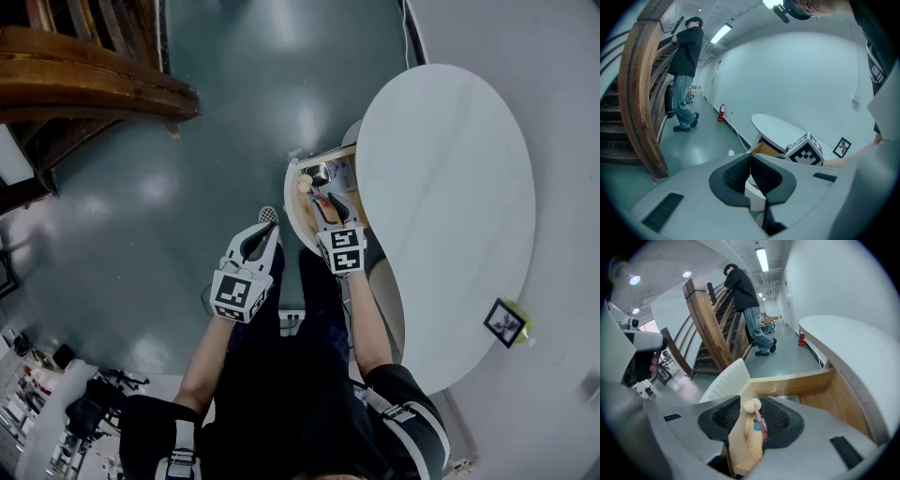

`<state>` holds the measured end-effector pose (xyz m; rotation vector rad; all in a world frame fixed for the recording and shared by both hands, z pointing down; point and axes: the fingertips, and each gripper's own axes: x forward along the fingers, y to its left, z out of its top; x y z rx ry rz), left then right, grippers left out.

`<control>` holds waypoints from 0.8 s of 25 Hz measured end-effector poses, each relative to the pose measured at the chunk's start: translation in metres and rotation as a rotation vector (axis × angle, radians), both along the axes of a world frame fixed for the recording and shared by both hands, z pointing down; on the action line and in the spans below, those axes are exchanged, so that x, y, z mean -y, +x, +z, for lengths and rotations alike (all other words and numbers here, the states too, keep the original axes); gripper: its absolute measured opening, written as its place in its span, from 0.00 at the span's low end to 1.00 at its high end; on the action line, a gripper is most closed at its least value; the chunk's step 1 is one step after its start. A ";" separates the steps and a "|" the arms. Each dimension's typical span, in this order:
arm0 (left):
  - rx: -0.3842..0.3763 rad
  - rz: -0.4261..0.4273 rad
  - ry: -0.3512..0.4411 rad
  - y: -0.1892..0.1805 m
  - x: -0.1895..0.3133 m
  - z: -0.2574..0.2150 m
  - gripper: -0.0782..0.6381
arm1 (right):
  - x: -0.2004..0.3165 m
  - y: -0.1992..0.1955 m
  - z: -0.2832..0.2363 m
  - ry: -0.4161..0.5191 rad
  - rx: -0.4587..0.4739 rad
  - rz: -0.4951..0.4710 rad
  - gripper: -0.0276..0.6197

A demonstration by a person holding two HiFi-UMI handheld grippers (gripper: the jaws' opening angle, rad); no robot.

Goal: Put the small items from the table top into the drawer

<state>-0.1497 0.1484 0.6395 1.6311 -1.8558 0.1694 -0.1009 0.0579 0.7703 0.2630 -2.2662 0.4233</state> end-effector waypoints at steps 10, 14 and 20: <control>0.043 -0.020 0.049 -0.002 -0.009 -0.040 0.14 | -0.001 0.003 -0.059 0.052 0.059 0.029 0.10; 0.064 -0.029 0.078 -0.005 -0.012 -0.067 0.14 | -0.001 0.003 -0.097 0.081 0.096 0.039 0.09; 0.116 -0.013 0.146 -0.006 -0.005 -0.117 0.14 | 0.010 0.005 -0.168 0.158 0.166 0.058 0.09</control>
